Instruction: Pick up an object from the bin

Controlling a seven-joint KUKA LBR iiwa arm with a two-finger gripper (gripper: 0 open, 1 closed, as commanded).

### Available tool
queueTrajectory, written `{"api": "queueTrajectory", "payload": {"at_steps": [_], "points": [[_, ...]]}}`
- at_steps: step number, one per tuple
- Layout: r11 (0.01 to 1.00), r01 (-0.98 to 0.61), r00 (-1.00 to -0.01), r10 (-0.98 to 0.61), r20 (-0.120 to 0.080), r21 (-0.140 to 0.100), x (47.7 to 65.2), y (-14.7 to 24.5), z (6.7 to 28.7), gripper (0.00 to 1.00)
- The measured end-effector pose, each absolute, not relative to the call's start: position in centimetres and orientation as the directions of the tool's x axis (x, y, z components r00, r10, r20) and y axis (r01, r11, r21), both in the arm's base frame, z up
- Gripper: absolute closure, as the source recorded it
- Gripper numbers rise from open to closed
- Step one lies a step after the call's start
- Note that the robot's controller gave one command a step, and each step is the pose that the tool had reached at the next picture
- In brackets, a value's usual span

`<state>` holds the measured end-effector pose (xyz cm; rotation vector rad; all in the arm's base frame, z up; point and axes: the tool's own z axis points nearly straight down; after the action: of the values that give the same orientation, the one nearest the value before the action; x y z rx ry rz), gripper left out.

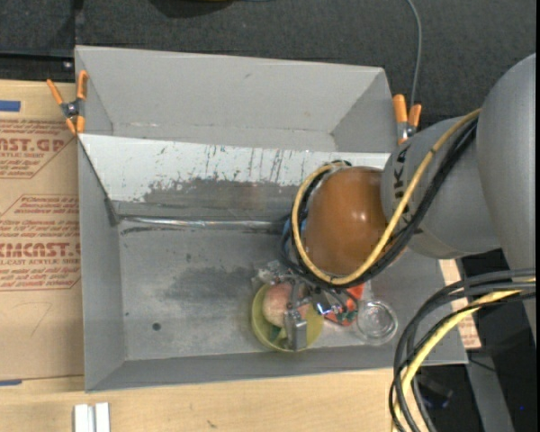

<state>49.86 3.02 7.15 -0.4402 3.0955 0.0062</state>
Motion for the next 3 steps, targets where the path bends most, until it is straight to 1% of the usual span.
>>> {"api": "queueTrajectory", "payload": {"at_steps": [1, 3], "points": [[0.918, -0.396, -0.918, -0.396, -0.013, 0.000, 49.08, 0.65, 7.17, 1.00], [0.918, -0.397, -0.918, -0.397, -0.009, 0.001, 48.97, 0.68, 7.45, 1.00]]}}
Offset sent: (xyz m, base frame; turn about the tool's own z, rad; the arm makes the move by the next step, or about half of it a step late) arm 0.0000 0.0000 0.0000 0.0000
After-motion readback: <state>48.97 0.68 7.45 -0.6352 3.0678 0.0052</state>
